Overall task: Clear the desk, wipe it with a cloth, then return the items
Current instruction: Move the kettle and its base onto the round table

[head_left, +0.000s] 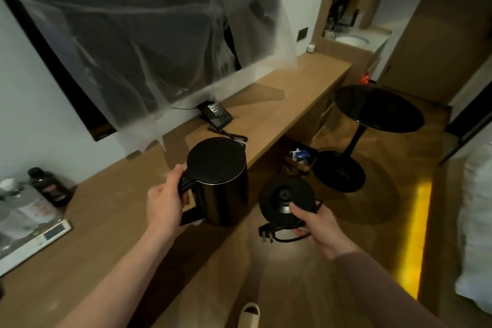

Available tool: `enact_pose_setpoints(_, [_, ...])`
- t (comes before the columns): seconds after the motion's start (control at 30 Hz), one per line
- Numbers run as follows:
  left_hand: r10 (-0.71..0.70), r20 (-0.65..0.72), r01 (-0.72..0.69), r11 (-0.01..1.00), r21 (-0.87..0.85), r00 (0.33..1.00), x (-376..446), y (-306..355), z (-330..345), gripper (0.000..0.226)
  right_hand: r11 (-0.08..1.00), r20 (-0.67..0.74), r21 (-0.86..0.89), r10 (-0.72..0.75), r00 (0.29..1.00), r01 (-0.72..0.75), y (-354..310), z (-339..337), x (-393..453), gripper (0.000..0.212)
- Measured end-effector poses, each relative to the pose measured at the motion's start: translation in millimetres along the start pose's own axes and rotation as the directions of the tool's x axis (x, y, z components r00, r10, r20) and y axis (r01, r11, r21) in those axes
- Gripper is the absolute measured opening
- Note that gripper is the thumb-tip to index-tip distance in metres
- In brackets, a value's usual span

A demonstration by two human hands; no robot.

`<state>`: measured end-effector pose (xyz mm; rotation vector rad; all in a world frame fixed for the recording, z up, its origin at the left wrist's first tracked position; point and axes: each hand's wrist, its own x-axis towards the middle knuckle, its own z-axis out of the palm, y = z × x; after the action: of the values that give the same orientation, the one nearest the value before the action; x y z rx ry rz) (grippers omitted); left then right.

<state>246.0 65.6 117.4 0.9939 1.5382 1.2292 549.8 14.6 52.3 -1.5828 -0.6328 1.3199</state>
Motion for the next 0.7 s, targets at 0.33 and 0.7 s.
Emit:
enact_pose_setpoints(0.33, [-0.085,0.207,0.083,0.996,0.016,0.975,72,23,194,0.056,0.998,-0.222,0.062,0.012,0.975,0.002,-55,-135,87,0.044])
enact_pose_setpoints(0.7, [-0.082,0.208,0.075,0.996,0.041,0.975,84,54,394,0.056,0.986,-0.212,0.164,0.023,0.977,0.013,-115,-279,193,0.023])
